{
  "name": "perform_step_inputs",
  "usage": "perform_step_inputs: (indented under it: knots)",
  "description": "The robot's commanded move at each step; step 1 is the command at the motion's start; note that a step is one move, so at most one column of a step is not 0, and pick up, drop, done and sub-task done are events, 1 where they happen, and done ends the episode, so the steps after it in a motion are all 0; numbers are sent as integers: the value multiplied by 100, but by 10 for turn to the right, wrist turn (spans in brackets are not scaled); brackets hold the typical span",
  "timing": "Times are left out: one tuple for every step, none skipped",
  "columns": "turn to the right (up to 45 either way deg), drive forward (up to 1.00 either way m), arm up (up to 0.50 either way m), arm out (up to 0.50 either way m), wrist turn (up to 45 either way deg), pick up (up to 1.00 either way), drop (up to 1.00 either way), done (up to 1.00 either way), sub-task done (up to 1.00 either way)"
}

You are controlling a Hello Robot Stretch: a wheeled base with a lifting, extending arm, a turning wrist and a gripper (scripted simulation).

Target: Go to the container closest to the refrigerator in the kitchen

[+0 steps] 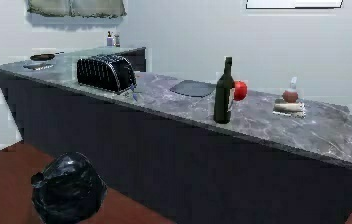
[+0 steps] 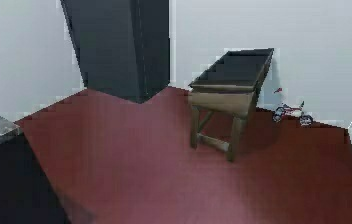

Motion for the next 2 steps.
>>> perform_step_inputs:
  knots:
    - [-330,0,0,0,0,0,0,0,0]
    - [0,30,0,0,0,0,0,0,0]
